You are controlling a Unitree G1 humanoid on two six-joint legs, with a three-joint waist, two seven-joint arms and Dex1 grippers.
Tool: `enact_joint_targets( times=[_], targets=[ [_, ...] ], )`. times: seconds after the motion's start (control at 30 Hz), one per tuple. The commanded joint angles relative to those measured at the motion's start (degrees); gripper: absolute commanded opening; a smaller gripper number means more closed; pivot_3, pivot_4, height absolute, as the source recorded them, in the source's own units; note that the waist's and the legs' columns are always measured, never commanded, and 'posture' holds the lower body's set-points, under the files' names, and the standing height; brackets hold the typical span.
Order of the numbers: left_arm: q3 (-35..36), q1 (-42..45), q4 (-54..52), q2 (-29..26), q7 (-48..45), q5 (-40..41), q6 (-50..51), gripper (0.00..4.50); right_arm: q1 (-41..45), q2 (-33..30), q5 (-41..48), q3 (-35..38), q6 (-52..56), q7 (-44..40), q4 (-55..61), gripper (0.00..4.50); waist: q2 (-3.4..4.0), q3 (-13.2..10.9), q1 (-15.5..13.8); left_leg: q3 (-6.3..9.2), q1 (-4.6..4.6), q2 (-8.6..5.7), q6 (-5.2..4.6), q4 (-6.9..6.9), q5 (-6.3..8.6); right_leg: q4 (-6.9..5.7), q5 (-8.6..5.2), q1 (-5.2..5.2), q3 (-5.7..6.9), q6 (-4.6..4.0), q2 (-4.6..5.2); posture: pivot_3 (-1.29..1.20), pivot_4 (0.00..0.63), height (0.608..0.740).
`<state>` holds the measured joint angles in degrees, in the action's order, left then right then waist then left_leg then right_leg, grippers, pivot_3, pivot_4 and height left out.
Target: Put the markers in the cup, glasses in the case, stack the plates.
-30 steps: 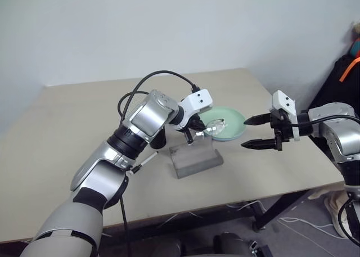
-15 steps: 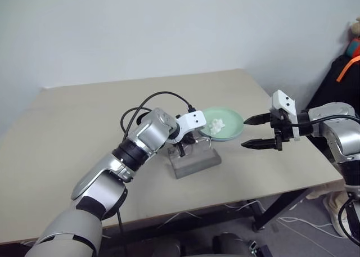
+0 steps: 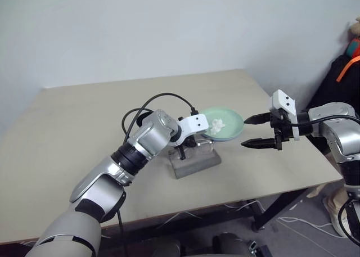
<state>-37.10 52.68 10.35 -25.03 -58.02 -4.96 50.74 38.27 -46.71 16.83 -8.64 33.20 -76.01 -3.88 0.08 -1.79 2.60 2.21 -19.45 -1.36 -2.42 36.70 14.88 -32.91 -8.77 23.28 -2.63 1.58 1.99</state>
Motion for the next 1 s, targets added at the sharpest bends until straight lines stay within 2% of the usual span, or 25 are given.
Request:
enact_joint_targets(
  times=[0.03, 0.47, 1.0],
  targets=[
    [-0.09, 0.42, -1.47, -0.29, -0.85, -0.24, 1.27, 0.03, 1.16, -0.31, 0.63, 1.39, -0.86, 0.22, 0.95, 4.50, 0.00, 0.00, -0.01, 0.00, 0.00, 0.00, 0.00, 0.01, 0.00, 0.00, 0.00, 0.00, 0.00, 0.00, 0.00, 0.00, 0.000, 0.727],
    [1.85, 3.49, -4.83, -2.48, -1.19, -0.21, 2.63, 0.03, 0.75, 0.04, 0.71, 1.32, -1.26, 0.59, 1.23, 4.50, -0.02, -0.02, 0.01, 0.01, -0.04, 0.01, 0.00, 0.02, 0.00, 0.00, 0.00, 0.05, -0.01, 0.00, -0.03, 0.00, 0.000, 0.727],
    [1.91, 3.38, -9.91, -3.96, -1.70, 1.04, 5.59, 0.03, 0.51, -0.07, 0.91, 1.30, -1.23, 0.73, 1.52, 4.50, -0.02, -0.02, 0.00, 0.01, -0.06, 0.00, 0.00, 0.03, 0.00, 0.00, 0.00, 0.06, -0.05, 0.01, -0.04, 0.00, 0.000, 0.727]
  ],
)
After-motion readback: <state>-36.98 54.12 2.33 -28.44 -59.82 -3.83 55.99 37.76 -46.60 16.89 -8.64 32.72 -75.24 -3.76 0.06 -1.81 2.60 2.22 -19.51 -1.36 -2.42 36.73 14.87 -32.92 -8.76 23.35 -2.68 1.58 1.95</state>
